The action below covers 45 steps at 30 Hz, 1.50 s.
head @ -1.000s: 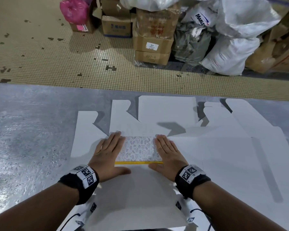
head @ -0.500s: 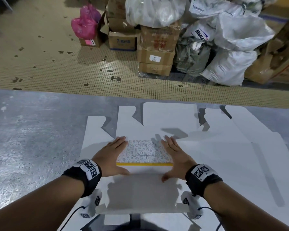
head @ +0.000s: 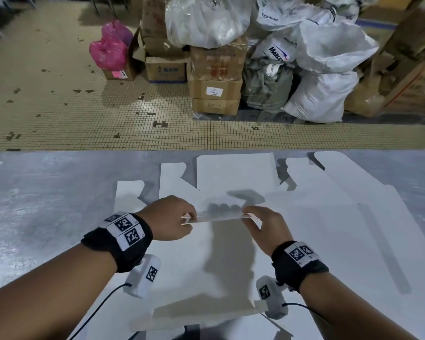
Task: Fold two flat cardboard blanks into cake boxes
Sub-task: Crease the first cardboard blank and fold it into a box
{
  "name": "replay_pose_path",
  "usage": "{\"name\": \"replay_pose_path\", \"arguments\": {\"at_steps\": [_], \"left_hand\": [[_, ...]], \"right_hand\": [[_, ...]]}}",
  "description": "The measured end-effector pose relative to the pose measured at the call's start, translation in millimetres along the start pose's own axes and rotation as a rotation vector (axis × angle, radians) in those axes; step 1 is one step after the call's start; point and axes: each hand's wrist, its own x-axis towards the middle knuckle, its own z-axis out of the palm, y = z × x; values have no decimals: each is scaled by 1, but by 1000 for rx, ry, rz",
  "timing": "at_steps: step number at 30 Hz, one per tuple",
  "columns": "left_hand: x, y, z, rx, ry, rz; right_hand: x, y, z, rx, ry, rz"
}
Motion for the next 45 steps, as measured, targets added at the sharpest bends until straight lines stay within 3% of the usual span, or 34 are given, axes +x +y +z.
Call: {"name": "replay_pose_path", "arguments": {"at_steps": [4,8,14,23,30,35,45], "left_hand": [[17,23,-1,-91,154,66],[37,44,0,-95,193,114],[62,62,4,-191,230,129],[67,78,12,-345,390,191],[69,78,13,-337,512,209],[72,75,10,-312,523,248],[75,79,9,-275,535,277]], "right_hand": [[8,-5,3,176,66,203],[11,0,5,327,40,327],[13,9,6,333,0,239],[28,8,8,433,-5,188],[29,3,10,413,-13,151],[34,-6,6,357,95,55],[41,-3,12,303,50,69]]}}
